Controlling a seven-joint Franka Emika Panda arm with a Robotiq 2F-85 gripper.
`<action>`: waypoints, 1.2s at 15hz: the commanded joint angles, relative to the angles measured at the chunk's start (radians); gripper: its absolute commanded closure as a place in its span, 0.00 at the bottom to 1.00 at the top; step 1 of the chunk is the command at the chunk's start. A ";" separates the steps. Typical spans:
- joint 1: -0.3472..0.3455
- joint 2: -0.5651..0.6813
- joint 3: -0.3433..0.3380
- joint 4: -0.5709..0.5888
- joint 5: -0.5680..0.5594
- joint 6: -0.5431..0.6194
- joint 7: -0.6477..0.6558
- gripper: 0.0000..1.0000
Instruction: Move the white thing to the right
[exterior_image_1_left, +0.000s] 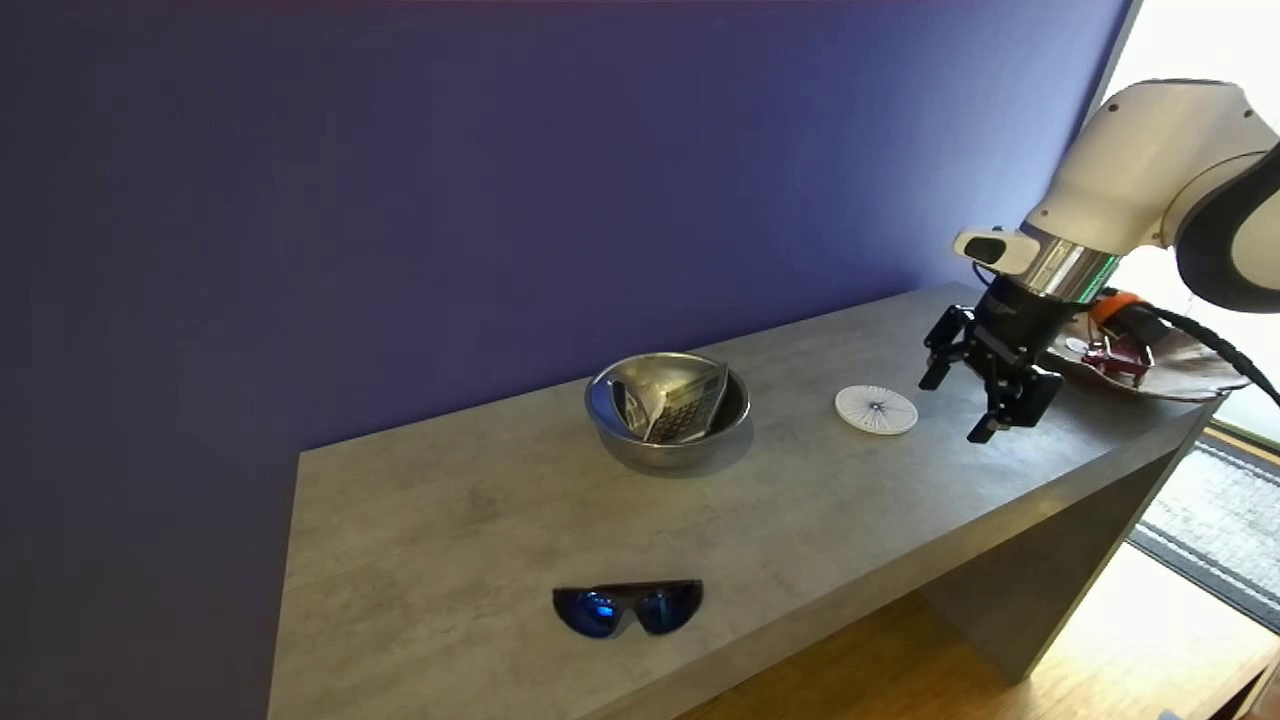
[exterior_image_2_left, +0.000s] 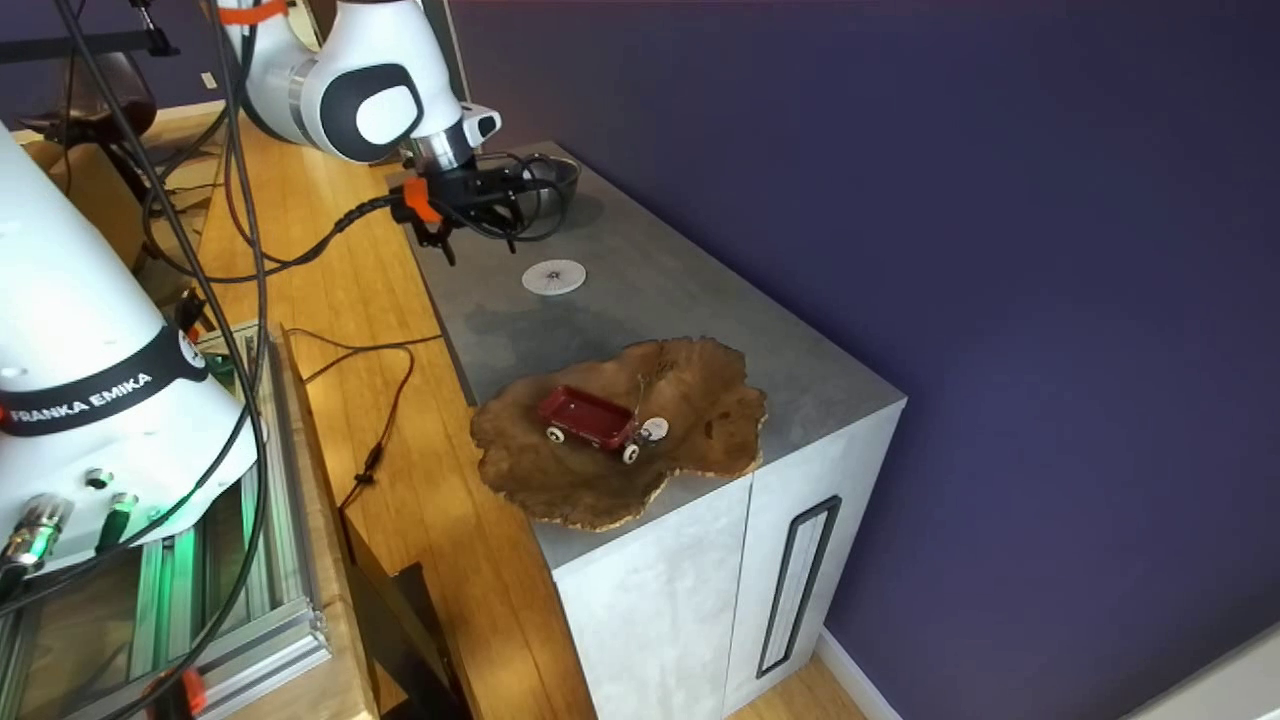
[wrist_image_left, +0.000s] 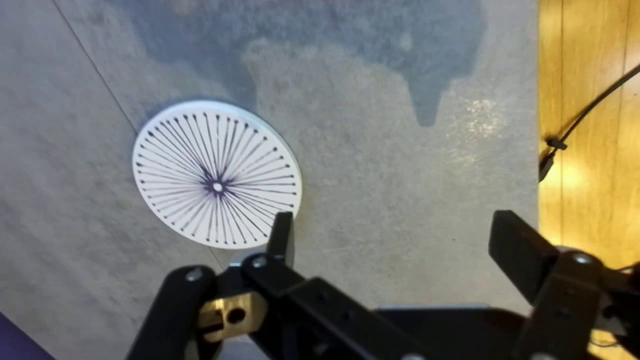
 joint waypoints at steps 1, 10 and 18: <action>0.267 -0.066 -0.236 -0.034 0.104 -0.063 0.122 0.00; 0.492 -0.004 -0.418 -0.003 -0.027 -0.146 0.470 0.00; 0.108 -0.070 -0.043 0.061 0.172 -0.212 0.701 0.00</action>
